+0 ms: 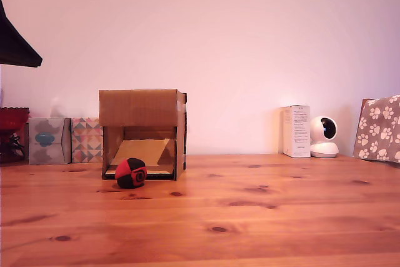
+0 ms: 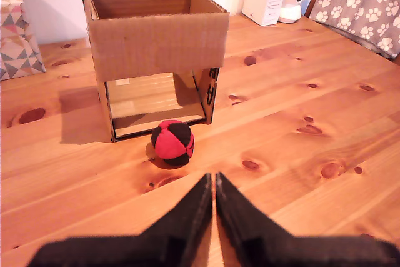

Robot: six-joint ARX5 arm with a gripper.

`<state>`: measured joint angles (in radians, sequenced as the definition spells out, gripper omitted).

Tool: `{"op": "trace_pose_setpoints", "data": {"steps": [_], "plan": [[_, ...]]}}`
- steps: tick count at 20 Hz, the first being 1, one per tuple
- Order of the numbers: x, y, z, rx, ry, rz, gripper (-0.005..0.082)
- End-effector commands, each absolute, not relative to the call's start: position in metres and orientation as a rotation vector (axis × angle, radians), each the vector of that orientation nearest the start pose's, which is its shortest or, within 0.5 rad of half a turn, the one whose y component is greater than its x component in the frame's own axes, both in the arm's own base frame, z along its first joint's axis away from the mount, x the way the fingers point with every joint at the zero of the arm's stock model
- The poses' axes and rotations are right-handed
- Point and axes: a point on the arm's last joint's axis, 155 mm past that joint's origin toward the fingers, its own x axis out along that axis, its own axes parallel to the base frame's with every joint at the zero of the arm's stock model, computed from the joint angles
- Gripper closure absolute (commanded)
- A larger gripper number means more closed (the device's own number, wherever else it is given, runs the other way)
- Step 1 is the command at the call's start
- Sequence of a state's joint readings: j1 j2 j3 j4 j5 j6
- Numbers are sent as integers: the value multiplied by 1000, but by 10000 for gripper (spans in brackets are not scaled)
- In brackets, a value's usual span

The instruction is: Drop the footbag into the cardboard dice tower

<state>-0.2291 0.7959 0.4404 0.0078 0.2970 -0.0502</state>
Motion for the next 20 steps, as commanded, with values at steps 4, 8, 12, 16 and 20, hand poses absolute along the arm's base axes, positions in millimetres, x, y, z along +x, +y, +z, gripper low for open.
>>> {"op": "trace_pose_setpoints", "data": {"steps": [4,8,12,16,20], "plan": [[294,-125,177,-63,369,-514,790],[298,-125,175,-62,369,-510,790],[316,-128,169,-52,355,-509,790],[344,-135,153,-53,336,-510,790],[364,-141,112,-55,392,-512,790]]}}
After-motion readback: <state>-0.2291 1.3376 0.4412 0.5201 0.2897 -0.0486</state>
